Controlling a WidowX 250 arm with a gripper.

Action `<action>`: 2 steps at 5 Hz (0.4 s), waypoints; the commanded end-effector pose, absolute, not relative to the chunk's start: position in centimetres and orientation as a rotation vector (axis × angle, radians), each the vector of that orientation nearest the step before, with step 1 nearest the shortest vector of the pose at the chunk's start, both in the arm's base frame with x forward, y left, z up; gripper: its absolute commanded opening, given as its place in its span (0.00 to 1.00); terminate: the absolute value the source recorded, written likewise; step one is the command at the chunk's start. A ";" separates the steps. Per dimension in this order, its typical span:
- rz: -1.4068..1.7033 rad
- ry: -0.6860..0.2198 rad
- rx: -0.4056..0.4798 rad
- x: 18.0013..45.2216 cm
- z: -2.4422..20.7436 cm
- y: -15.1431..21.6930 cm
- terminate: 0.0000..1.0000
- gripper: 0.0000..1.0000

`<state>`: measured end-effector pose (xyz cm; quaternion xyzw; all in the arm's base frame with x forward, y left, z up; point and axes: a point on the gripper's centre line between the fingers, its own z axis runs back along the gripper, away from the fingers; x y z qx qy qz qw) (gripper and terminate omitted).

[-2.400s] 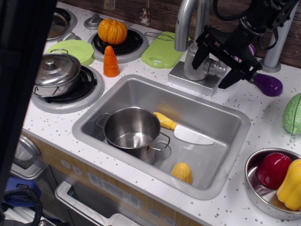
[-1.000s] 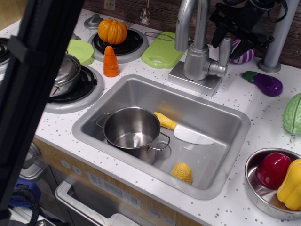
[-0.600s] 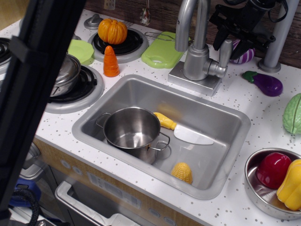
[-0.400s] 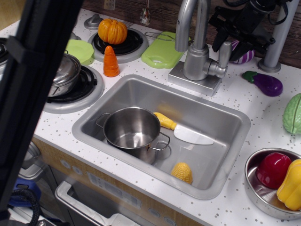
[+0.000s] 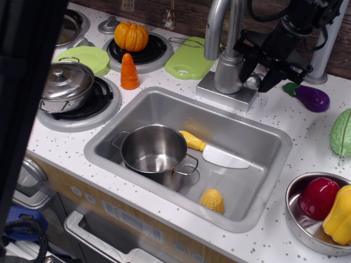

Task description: Turn lever vertical to front

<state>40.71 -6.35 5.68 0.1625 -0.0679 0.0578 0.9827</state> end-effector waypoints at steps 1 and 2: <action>0.130 -0.208 0.260 40.3 8.0 -5.9 0.00 0.00; 0.126 -0.200 0.232 40.5 7.0 -5.5 0.00 0.00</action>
